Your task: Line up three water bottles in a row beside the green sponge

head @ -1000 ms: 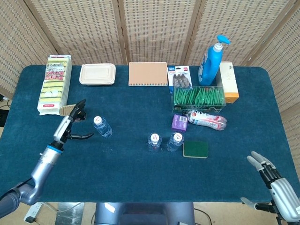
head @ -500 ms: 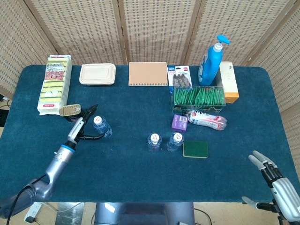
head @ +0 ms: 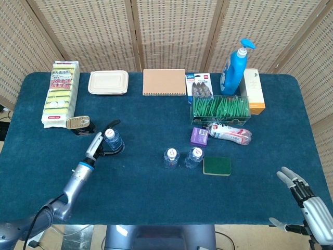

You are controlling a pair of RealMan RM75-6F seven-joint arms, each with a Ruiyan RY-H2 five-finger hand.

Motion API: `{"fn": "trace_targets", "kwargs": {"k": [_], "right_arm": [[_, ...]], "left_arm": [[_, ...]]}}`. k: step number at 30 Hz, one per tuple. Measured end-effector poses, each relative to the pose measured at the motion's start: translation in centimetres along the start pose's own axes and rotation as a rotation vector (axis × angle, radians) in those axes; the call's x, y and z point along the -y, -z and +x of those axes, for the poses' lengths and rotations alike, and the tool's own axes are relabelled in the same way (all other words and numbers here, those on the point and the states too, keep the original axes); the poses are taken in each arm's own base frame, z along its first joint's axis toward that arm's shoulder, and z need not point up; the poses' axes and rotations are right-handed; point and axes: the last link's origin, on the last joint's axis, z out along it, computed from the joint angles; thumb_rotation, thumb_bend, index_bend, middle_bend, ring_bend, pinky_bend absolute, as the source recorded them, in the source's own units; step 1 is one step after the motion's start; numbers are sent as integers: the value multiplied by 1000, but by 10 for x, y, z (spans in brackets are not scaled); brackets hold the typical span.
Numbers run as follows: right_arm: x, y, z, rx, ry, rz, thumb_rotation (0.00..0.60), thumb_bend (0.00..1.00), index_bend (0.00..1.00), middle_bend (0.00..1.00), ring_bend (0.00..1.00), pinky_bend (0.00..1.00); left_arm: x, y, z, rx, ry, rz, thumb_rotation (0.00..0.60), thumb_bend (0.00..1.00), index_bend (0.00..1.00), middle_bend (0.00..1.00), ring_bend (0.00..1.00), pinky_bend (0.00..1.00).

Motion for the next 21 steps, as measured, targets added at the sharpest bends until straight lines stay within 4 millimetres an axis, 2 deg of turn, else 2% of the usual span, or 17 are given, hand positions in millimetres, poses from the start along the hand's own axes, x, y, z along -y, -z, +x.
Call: {"fn": "trace_targets", "kwargs": {"k": [4,7,13,21], "right_arm": [[-1,0,1,1,-7,-2,600,0,50,0,0,1],[-1,0,2,2,-11,-2,600,0,51,0,0,1],[1,1,2,6,-16,7,600,0,51,0,0,1],[1,1,1,10,-17,7,600,0,51,0,0,0]], "left_arm": [[1,0,-3,-29,-25,-6,600,377,493,389,259,435],[0,0,-3,-53,-27,-15,600,377,526,412,279,439],[-9,4,-9,-40,-17,-54,600,374,534,417,281,439],[-34,15,-43,98,-70,-154,600,361,537,419,286,439]]}}
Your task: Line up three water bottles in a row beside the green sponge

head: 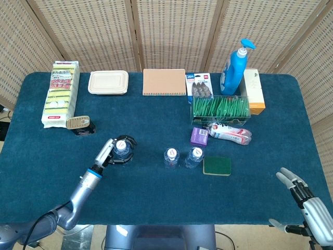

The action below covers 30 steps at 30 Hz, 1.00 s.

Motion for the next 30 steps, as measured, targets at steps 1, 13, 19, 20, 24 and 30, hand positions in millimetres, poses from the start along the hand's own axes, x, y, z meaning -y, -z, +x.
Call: {"fn": "trace_targets", "kwargs": {"k": [1,13,19,20,24,30], "right_arm": [[0,0,0,0,0,0,600,0,51,0,0,0],[-2,1,4,-6,-16,0,600,0,51,0,0,1],[-3,1,5,-9,-21,-1,600,0,51,0,0,1],[-3,1,5,-8,-21,-2,600,0,51,0,0,1],[-4,1,6,-6,-22,-5,600,0,51,0,0,0],[-4,1,6,-5,-25,-3,600,0,51,0,0,0]], "left_arm": [[-2,0,-4,12,-11,-8,600,360,537,419,287,439],[-8,-20,-54,67,-61,-2,600,350,536,419,286,438],[-8,-32,-59,57,-54,-1,600,338,537,419,286,434],[-8,-33,-61,60,-51,-2,600,336,537,419,286,434],[-9,-35,-67,68,-48,-3,600,337,536,419,287,434],[-9,-42,-73,74,-55,-2,600,329,537,419,286,432]]}}
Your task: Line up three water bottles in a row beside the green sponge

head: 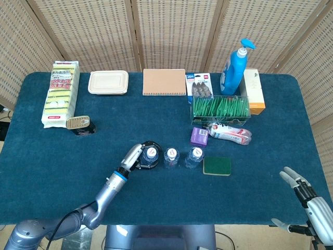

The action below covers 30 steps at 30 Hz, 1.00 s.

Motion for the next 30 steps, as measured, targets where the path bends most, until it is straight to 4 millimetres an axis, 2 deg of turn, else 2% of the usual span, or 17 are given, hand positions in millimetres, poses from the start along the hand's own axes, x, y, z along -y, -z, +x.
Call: {"fn": "trace_targets", "kwargs": {"k": [6,8,13,19,21,30], "right_arm": [[-1,0,1,-2,1,0,600,0,51,0,0,0],[-1,0,1,-4,2,-2,600,0,51,0,0,1],[-2,0,1,-12,17,-7,600,0,51,0,0,1],[-2,-1,1,-30,42,-17,600,0,51,0,0,0],[-2,-2,0,-32,40,-17,600,0,51,0,0,0],[0,-1,0,-31,43,-13,600,0,51,0,0,0]], "left_arm": [[1,-4,-2,0,-1,10,600,325,536,416,284,402],[2,-3,-2,13,4,17,600,318,520,384,265,373],[8,0,-2,66,7,40,600,253,336,206,158,314],[12,4,0,91,21,45,600,224,61,70,65,259],[12,5,2,85,24,41,600,218,13,40,45,249],[13,10,13,50,28,21,600,198,0,0,10,225]]}}
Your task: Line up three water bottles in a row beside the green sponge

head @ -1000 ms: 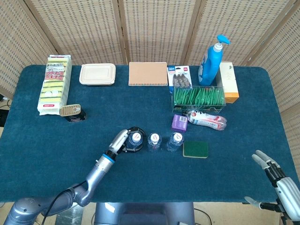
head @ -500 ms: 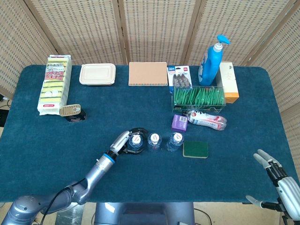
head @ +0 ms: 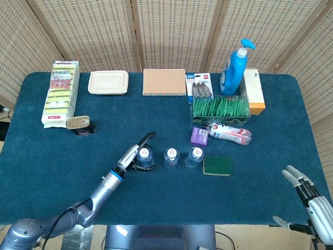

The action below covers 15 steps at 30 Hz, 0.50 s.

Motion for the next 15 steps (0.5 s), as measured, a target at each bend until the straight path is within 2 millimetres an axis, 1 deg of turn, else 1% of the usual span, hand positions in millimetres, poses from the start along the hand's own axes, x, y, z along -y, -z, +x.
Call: {"fn": "trace_targets", "kwargs": {"k": [2,4,6,10,15], "right_arm": [[0,0,-1,6,0,-2,600,0,51,0,0,0],[0,-1,-2,11,2,-2,600,0,51,0,0,0],[1,-1,-2,12,1,0,600,0,51,0,0,0],[2,0,-2,11,2,3,600,0,51,0,0,0],[4,1,-2,10,6,11,600,0,51,0,0,0]], "left_arm": [[-1,2,2,1,-2,-7,600,159,0,0,2,189],[-1,5,6,7,-8,-8,600,103,0,0,0,130],[-3,9,12,8,-13,-10,600,75,0,0,0,103],[-10,19,28,-8,-29,-28,600,60,0,0,0,85],[-25,40,57,-44,-62,-70,600,61,0,0,0,70]]}}
